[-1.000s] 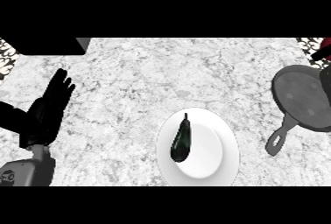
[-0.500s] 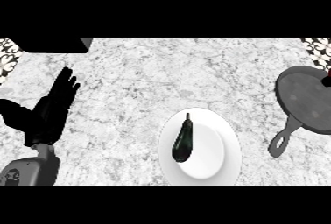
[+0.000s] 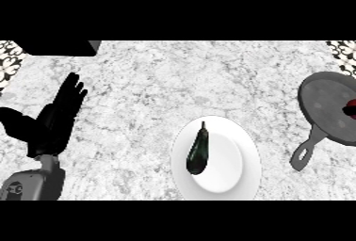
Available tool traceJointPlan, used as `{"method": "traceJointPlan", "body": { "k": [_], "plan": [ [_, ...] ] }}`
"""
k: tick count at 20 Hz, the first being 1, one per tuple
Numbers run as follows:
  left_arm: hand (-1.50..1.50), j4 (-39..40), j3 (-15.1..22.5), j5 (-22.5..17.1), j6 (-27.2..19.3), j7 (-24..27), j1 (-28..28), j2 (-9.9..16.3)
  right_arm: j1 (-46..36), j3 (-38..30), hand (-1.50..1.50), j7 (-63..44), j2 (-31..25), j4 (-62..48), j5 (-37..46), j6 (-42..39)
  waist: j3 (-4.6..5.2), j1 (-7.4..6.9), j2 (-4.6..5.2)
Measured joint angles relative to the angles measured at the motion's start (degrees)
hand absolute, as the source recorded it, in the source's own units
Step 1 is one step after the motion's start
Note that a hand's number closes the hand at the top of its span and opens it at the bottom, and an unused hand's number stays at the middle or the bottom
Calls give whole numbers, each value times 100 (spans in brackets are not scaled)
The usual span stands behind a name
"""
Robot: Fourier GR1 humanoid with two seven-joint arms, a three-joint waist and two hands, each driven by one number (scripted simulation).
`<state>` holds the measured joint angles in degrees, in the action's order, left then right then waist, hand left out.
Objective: Pick the tomato from the plate and place it in the pan
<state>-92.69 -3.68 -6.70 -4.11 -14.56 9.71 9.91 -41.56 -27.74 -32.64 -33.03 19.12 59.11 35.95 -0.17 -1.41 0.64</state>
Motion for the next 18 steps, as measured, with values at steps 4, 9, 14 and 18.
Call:
{"method": "traceJointPlan", "body": {
  "k": [4, 9, 14, 18],
  "plan": [
    [0, 90, -93, -43, 53, 35, 58, 39, 69, -293, -150, 574, -19, -199, -415, 96, -2, -2, 2],
    [0, 90, -113, -34, 69, 161, -88, 1, 262, -709, -150, 1467, 141, 191, -1045, 635, 1, 61, -30],
    [0, 70, -173, 4, -9, 80, -108, 24, 562, -1298, -150, 2351, 333, 1011, -2034, 801, 7, 201, -86],
    [0, 41, -221, -12, -15, 94, -234, 22, 1083, -1652, -150, 2957, 692, 2002, -2866, 540, 19, 332, -138]
  ]
}}
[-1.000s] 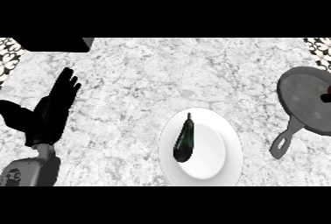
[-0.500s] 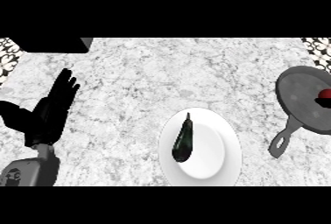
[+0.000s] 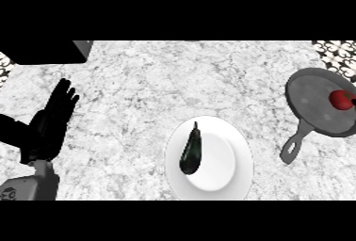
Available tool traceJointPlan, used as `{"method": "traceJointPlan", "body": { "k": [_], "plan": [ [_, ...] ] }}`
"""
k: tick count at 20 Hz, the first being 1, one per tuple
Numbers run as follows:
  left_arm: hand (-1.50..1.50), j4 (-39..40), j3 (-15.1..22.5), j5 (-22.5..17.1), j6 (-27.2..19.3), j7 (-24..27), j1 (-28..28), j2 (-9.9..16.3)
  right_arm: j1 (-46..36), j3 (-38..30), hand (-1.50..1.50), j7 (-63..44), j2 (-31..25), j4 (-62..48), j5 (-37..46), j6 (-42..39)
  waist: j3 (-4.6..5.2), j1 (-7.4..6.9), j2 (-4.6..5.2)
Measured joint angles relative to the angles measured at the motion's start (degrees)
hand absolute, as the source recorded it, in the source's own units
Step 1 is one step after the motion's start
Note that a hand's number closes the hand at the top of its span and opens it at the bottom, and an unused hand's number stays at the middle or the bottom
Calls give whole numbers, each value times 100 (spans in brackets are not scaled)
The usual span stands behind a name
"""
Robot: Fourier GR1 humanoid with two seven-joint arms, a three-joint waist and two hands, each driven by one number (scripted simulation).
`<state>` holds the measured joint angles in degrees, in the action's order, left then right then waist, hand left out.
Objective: Pick the tomato from the plate and place it in the pan
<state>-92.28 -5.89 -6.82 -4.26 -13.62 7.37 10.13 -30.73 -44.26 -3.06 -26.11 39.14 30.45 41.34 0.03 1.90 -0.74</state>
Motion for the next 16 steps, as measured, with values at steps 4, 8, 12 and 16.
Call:
{"method": "traceJointPlan", "body": {
  "k": [4, 8, 12, 16],
  "plan": [
    [0, -4, -105, -33, 8, -95, 23, 97, 743, -229, -150, 584, 483, 1151, -822, -578, 6, 106, -28],
    [0, 8, -167, -65, 41, -33, -13, 118, 1641, -251, -150, 779, 1032, 2477, -1393, -1225, 12, 121, -26],
    [0, -83, -39, 40, -30, -102, 19, 36, 2696, -143, -150, 668, 1697, 4047, -1643, -1574, 12, 53, 2],
    [0, -80, -2, 69, -27, -190, 170, 25, 3617, 42, -150, 327, 2229, 5430, -1703, -1713, 7, -43, 36]
  ]
}}
